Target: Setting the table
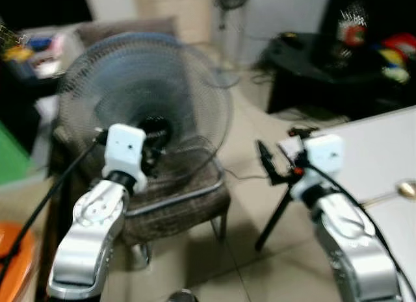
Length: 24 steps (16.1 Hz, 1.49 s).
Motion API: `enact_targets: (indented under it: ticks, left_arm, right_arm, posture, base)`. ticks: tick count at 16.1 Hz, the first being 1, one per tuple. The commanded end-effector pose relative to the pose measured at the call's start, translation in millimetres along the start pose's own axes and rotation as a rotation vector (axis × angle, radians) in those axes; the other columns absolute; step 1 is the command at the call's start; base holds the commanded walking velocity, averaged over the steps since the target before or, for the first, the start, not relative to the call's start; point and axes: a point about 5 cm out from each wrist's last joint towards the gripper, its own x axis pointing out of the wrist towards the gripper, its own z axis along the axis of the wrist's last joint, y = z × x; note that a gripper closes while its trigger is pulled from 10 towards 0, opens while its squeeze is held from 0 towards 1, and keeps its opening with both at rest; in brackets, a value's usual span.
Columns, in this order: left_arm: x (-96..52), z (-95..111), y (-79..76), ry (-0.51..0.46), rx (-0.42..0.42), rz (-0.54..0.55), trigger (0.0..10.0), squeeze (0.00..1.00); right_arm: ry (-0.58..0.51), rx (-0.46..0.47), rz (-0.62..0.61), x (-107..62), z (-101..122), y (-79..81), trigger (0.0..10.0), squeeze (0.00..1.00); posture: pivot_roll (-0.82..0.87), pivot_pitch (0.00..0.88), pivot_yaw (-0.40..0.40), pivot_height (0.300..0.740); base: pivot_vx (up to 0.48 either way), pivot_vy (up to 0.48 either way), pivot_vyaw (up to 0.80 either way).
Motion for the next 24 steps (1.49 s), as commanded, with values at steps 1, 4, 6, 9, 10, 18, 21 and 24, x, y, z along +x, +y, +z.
enact_targets:
  ticks: [1, 4, 6, 9, 10, 18, 21, 24]
  left_arm:
    - [1.9, 2, 2.1, -0.022, 0.015, 0.062, 10.0, 0.00]
    - [3.1, 6, 7.3, -0.076, -0.009, 0.128, 10.0, 0.00]
    - [4.3, 5, 13.0, -0.076, -0.005, 0.187, 10.0, 0.00]
    - [1.9, 1, 14.9, -0.081, -0.020, 0.204, 10.0, 0.00]
    - [3.5, 0, 16.2, -0.078, -0.048, 0.221, 10.0, 0.00]
    - [-1.6, 3, 39.0, -0.077, 0.008, 0.268, 10.0, 0.00]
    - [-6.4, 1, 16.1, -0.019, -0.106, 0.082, 10.0, 1.00]
    - [-3.1, 2, 6.6, -0.012, -0.047, 0.035, 10.0, 1.00]
  right_arm:
    - [0.006, -0.026, -0.041, -0.6, -1, -8.2, 10.0, 0.17]
    - [-0.018, -0.011, -0.063, -0.2, 1, -13.1, 10.0, 0.10]
    - [-0.039, -0.009, -0.091, 0.5, 3, -15.7, 10.0, 0.09]
    - [-0.043, -0.003, -0.092, 2.0, 1, -15.4, 10.0, 0.07]
    - [-0.049, -0.001, -0.092, 2.5, 2, -15.1, 10.0, 0.07]
    - [-0.049, -0.015, -0.078, 7.9, 1, -12.6, 10.0, 0.07]
    - [-0.031, 0.111, -0.049, 5.8, -2, -14.2, 10.0, 1.00]
    - [-0.044, 0.139, -0.008, 6.1, 2, -11.8, 10.0, 1.00]
  posture:
    - [0.07, 0.000, 0.043, 0.740]
    - [0.07, 0.000, 0.042, 0.740]
    - [0.07, 0.000, 0.044, 0.740]
    - [0.07, 0.000, 0.039, 0.740]
    - [0.08, 0.000, 0.040, 0.740]
    - [0.09, 0.000, 0.028, 0.740]
    - [0.09, 0.000, 0.027, 0.740]
    - [0.09, 0.000, 0.032, 0.740]
  base:
    - [0.000, 0.000, 0.80]
    - [0.000, 0.000, 0.80]
    - [0.000, 0.000, 0.80]
    - [0.000, 0.000, 0.80]
    - [0.000, 0.000, 0.80]
    - [0.000, 0.000, 0.80]
    - [0.000, 0.000, 0.80]
    - [0.000, 0.000, 0.80]
